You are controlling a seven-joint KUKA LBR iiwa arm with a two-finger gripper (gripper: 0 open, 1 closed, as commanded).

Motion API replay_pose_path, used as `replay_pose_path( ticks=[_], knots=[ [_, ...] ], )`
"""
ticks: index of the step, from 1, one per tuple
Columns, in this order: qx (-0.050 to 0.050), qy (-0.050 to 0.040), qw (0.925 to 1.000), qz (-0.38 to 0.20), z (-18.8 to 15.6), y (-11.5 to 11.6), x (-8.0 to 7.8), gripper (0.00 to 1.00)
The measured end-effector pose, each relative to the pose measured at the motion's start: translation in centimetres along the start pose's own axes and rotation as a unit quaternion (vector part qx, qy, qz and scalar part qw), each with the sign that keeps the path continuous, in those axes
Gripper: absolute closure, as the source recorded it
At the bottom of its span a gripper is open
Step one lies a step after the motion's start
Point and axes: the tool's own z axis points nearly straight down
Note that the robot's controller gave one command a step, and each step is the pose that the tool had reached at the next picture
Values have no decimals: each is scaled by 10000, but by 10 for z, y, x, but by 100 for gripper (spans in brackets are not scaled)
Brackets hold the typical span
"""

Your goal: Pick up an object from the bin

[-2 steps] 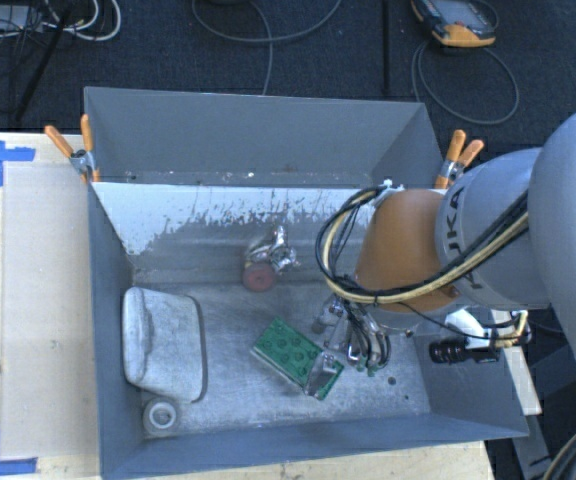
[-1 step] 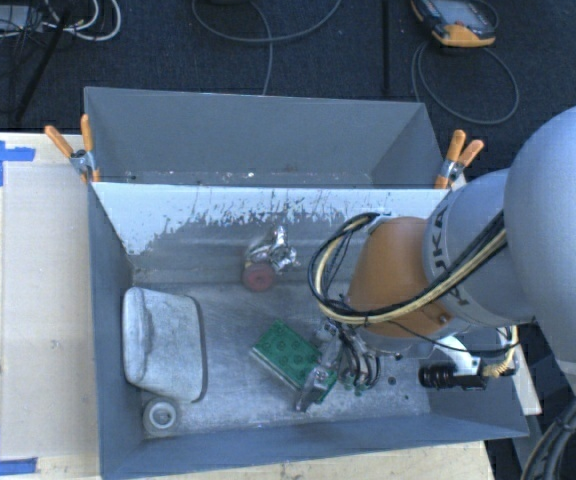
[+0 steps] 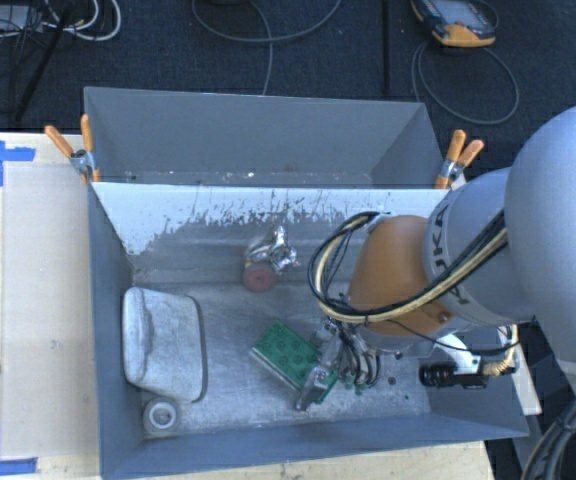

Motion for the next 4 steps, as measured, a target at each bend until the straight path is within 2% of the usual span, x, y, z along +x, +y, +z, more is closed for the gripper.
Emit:
replay_pose_path(
  ticks=[1, 2, 3, 4],
  knots=[
    [2, 12, 10000, -10, -1, 0, 0, 100],
    [8, 25, 10000, -33, -4, 0, 0, 100],
    [-2, 10, 10000, -55, -53, 0, -1, 100],
    [0, 15, 10000, -82, -83, 0, -1, 100]
  ],
)
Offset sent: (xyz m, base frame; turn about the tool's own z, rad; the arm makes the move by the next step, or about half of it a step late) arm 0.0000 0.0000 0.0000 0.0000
